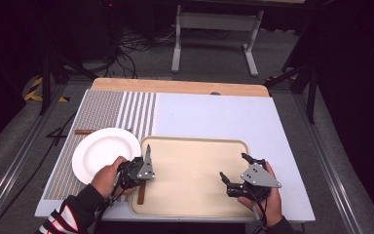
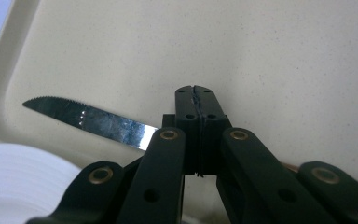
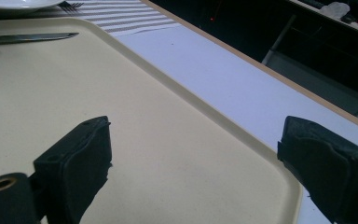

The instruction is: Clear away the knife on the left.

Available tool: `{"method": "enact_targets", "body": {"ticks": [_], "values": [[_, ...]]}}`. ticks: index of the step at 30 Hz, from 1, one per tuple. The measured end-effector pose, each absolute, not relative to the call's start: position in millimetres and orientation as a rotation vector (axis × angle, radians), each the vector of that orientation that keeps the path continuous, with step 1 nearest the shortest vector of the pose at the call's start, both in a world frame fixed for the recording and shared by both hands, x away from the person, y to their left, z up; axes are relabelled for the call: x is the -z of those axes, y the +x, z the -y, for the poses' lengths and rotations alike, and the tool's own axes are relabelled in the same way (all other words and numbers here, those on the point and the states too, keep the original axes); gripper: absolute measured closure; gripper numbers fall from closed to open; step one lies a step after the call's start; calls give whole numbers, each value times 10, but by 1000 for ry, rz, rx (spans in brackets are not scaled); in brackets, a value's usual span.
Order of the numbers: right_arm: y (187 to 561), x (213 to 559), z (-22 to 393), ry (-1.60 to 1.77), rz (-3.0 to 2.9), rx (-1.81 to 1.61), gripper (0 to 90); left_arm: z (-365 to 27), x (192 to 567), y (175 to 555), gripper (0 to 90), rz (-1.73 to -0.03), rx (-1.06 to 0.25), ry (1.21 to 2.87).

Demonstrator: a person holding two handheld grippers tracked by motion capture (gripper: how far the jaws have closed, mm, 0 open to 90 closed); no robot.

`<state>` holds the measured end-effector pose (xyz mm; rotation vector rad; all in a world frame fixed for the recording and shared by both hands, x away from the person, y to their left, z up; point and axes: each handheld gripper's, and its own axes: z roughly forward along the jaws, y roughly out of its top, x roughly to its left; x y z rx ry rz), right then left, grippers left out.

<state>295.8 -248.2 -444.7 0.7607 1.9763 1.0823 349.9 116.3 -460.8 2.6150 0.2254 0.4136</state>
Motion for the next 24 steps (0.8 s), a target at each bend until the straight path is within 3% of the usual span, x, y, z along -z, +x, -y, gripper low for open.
{"method": "enact_targets", "body": {"ticks": [24], "values": [[2954, 4445, 2510, 762, -1975, -1105, 101, -1210, 4560, 3441, 898, -218, -452, 2536]]}}
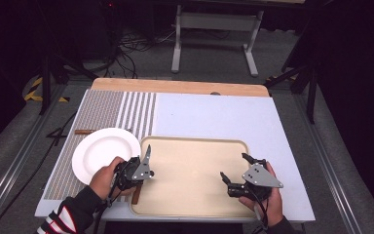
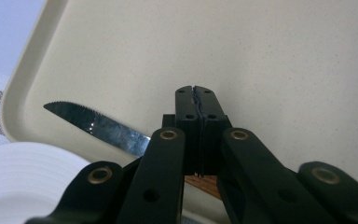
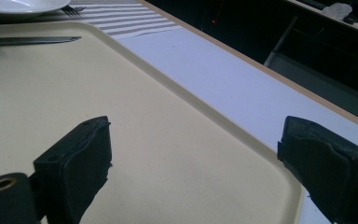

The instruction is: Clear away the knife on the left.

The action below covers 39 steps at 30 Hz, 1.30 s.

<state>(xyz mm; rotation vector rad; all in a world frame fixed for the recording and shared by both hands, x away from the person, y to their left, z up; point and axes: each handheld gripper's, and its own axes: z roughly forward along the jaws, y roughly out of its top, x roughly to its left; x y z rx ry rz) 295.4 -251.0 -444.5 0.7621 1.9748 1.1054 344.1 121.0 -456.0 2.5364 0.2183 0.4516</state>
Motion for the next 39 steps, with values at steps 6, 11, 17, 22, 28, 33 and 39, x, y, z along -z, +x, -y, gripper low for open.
{"method": "enact_targets", "body": {"ticks": [6, 11, 17, 22, 28, 33, 39], "values": [[2953, 4443, 2504, 757, -1981, -1106, 101, -1231, 4520, 3418, 898, -200, -496, 2480], [2942, 4437, 2493, 736, -1981, -1117, 101, -1276, 4468, 3385, 895, -196, -543, 2429], [2927, 4413, 2472, 721, -1975, -1112, 100, -1351, 4411, 3349, 888, -185, -576, 2361], [2906, 4415, 2461, 704, -1978, -1117, 100, -1412, 4359, 3332, 870, -168, -604, 2322], [2897, 4412, 2457, 688, -1980, -1134, 99, -1479, 4314, 3333, 846, -171, -629, 2290], [2890, 4408, 2453, 682, -1979, -1142, 98, -1528, 4292, 3343, 803, -180, -643, 2273], [2888, 4408, 2445, 672, -1984, -1145, 98, -1575, 4273, 3338, 711, -184, -654, 2253]]}}
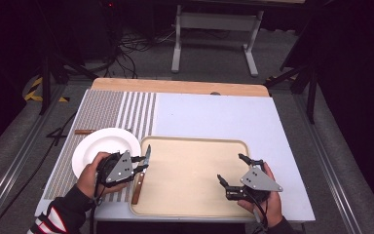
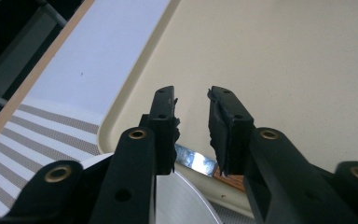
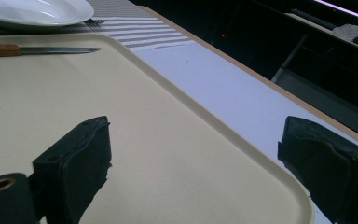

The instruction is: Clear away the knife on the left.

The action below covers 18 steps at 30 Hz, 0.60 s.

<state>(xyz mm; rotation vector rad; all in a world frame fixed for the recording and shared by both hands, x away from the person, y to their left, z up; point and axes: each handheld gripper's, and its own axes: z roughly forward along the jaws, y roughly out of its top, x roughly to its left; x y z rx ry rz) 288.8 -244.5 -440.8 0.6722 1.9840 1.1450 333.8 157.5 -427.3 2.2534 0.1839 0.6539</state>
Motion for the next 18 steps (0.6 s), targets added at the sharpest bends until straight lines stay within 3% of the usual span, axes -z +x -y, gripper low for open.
{"method": "enact_targets", "body": {"ticks": [9, 18], "values": [[2884, 4404, 2441, 658, -1984, -1153, 97, -1625, 4248, 3327, 565, -163, -643, 2229], [2887, 4402, 2437, 655, -1987, -1155, 97, -1679, 4228, 3319, 347, -183, -619, 2176]]}}
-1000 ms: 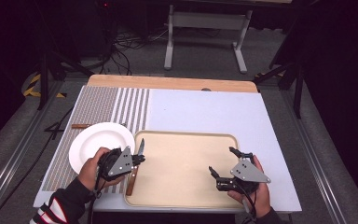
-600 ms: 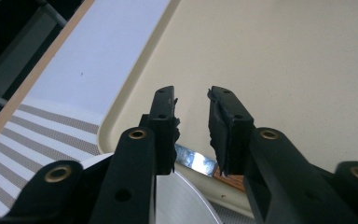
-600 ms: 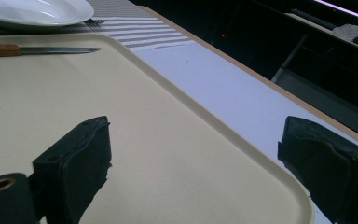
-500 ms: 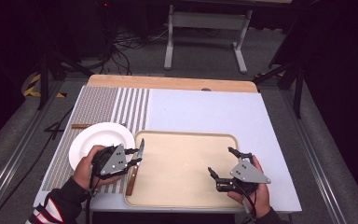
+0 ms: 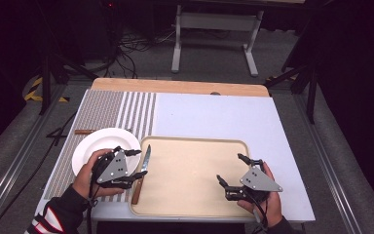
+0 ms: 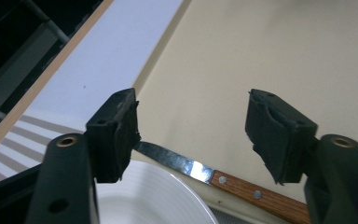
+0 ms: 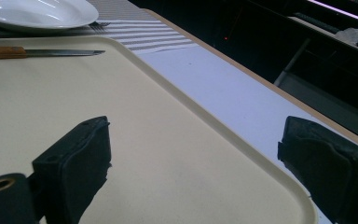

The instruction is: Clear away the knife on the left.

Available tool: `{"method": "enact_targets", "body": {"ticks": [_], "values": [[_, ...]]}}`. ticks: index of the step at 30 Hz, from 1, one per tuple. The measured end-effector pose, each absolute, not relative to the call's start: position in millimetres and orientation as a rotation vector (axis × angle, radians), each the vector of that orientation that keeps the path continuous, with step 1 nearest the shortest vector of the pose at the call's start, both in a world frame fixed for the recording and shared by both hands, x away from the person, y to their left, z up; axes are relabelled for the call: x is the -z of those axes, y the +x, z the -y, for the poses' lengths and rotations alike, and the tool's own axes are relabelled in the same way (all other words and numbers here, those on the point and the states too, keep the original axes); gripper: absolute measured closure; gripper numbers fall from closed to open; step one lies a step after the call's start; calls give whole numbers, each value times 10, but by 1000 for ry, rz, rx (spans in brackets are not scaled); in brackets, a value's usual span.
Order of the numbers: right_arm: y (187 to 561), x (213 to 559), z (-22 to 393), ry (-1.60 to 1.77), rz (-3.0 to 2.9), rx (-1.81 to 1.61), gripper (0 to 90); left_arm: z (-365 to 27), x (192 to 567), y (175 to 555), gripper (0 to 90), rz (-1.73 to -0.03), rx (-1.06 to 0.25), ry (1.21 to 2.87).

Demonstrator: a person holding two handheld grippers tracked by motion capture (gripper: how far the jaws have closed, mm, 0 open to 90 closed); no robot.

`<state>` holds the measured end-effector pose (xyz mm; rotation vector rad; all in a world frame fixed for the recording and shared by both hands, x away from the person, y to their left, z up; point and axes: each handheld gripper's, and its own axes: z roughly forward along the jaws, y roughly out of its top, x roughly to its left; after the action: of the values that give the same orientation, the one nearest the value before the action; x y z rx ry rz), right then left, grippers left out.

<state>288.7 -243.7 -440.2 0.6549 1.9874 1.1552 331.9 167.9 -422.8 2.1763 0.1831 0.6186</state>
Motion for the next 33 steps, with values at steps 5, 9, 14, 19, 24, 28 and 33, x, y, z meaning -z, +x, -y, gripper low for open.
{"method": "enact_targets", "body": {"ticks": [5, 9, 14, 19, 24, 28, 33], "values": [[2917, 4412, 2425, 663, -1989, -1162, 96, -1779, 4243, 3338, 196, -254, -631, 2121], [2926, 4415, 2430, 665, -1988, -1169, 96, -1866, 4250, 3345, 152, -295, -630, 2091], [2948, 4411, 2441, 667, -1987, -1188, 97, -2035, 4262, 3331, 123, -338, -639, 2061], [2955, 4413, 2425, 660, -1991, -1184, 97, -2149, 4263, 3321, 115, -371, -641, 2042], [2959, 4407, 2420, 653, -1991, -1189, 97, -2265, 4272, 3315, 112, -405, -643, 2025], [2965, 4403, 2407, 645, -1993, -1192, 96, -2328, 4278, 3312, 115, -416, -649, 2025], [2990, 4398, 2381, 624, -1998, -1210, 95, -2423, 4288, 3315, 111, -451, -655, 2011]]}}
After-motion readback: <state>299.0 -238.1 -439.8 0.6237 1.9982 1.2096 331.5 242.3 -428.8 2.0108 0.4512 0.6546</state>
